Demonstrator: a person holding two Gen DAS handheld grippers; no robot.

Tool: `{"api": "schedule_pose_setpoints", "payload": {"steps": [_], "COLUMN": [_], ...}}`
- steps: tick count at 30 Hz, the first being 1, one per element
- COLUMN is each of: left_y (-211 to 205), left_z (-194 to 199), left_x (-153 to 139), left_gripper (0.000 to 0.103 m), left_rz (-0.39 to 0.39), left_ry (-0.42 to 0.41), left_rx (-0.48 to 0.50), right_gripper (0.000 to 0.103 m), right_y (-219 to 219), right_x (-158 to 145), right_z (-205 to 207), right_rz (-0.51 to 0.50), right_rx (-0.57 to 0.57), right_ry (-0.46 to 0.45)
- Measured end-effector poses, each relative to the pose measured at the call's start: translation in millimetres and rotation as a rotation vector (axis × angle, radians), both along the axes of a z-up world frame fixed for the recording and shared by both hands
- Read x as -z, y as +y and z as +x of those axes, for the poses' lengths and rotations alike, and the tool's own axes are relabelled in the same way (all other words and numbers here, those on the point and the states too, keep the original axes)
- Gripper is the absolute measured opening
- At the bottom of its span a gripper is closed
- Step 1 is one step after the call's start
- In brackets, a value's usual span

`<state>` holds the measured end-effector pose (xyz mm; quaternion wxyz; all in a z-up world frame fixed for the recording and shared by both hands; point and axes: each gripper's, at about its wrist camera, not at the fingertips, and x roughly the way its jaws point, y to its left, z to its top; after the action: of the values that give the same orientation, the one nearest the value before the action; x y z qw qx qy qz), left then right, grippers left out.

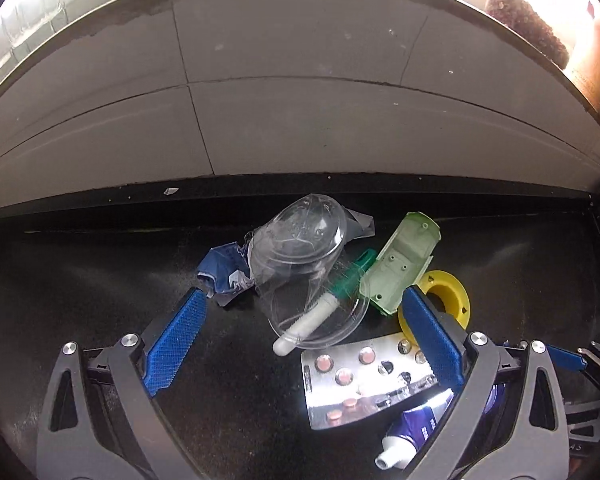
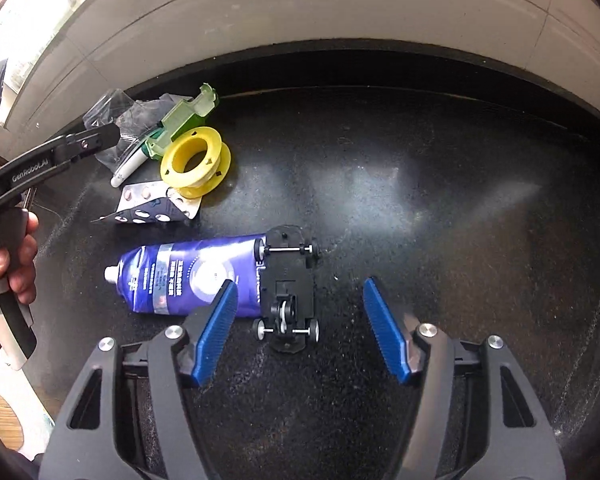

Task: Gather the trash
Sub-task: 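Grasp the clear plastic cup with the left tool while the right tool grasps the black toy car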

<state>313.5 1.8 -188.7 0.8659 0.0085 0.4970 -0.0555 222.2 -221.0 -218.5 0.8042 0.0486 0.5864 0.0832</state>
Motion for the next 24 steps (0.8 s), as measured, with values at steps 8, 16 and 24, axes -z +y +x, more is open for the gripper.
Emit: {"api": "schedule_pose_setpoints", "payload": {"steps": [8, 16, 24], "left_y": [-10, -10, -3], "left_z": [22, 10, -26], "left_x": [9, -6, -48], "left_gripper": [0.065, 0.034, 0.034], "left_rz": [-0.001, -0.019, -0.047], "left_ry": [0.001, -0.026, -0.067], "left_rx": [0.047, 0.075, 0.049], "right_gripper": [0.036, 0.036, 0.036], "right_y": [8, 9, 3], "right_x": [5, -12, -43], "right_z": [16, 8, -11], "right_rz": [-0.020, -0.042, -0.035], "right_rx": [-0.002, 0.002, 0.003], "right_ry": [-0.011, -0.068, -0.130]}}
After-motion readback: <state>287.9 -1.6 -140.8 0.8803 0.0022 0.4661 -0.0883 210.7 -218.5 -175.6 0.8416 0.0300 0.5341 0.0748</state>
